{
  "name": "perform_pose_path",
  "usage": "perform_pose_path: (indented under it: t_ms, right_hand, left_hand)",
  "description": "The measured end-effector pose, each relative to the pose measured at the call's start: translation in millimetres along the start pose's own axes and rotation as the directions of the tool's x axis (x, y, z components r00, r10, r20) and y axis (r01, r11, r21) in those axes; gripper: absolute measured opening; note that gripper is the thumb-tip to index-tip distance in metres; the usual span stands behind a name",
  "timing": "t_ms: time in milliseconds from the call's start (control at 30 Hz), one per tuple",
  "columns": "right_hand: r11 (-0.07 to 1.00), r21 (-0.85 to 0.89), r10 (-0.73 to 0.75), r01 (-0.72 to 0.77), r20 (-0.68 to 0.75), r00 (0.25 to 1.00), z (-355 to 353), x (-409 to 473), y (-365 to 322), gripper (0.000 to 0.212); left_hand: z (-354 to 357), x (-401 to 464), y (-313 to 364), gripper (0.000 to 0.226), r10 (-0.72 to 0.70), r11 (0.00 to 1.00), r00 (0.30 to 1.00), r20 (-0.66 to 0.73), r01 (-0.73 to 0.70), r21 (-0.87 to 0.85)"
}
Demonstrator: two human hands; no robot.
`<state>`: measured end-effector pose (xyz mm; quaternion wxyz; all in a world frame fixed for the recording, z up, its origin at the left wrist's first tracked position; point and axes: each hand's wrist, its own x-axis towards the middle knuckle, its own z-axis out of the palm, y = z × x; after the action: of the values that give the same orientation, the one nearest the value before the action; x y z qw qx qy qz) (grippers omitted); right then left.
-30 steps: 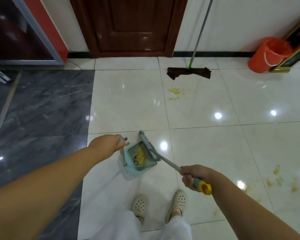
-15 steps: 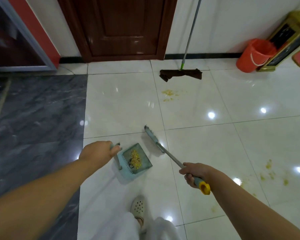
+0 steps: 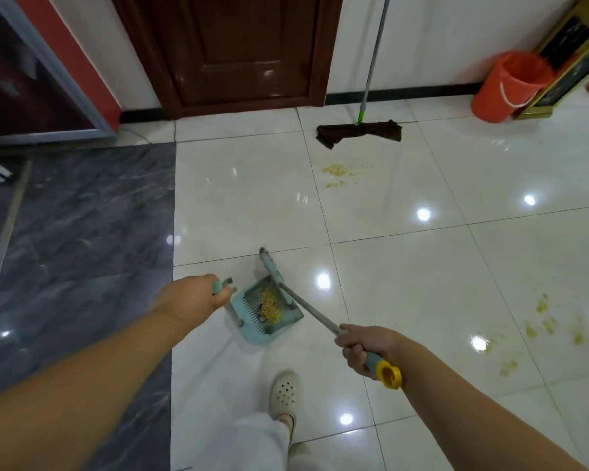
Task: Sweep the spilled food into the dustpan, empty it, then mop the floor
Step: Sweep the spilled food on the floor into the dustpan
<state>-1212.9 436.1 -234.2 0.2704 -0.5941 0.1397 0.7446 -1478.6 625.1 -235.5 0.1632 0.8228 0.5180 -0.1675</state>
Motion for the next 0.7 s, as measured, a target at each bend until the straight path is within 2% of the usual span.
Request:
perform_pose_path:
  t_ms: [133, 300, 400, 467, 567, 700]
  right_hand:
    - [0.998, 0.030, -0.056, 0.057, -0.030, 0.998, 3, -10, 24, 0.041]
    - [0.995, 0.062, -0.080, 0.082, -0.037, 0.996, 1, -21, 52, 0.022]
    - [0.988, 0.087, -0.119, 0.126, -0.085, 0.989, -4, -27, 71, 0.027]
    - [0.986, 0.100, -0.124, 0.134, -0.104, 0.987, -6, -29, 80, 0.023]
    - [0.983, 0.146, -0.097, 0.112, -0.108, 0.989, -5, -33, 93, 0.013]
    - [0.970, 0.227, -0.053, 0.088, -0.153, 0.987, 0, -40, 110, 0.019]
  left_hand:
    - [6, -18, 3, 0.046, -0.021, 0.999, 1.000, 0.006, 0.021, -0.027]
    - [16, -57, -4, 0.046, -0.059, 0.993, 0.997, -0.047, 0.054, -0.105]
    - [22, -83, -14, 0.048, -0.100, 0.985, 0.991, -0.092, 0.086, -0.148]
    - [25, -97, -23, 0.049, -0.137, 0.977, 0.984, -0.117, 0.115, -0.179]
    - [27, -116, -36, 0.048, -0.163, 0.974, 0.976, -0.147, 0.136, -0.180]
    - [26, -128, -55, 0.049, -0.151, 0.979, 0.976, -0.156, 0.125, -0.162]
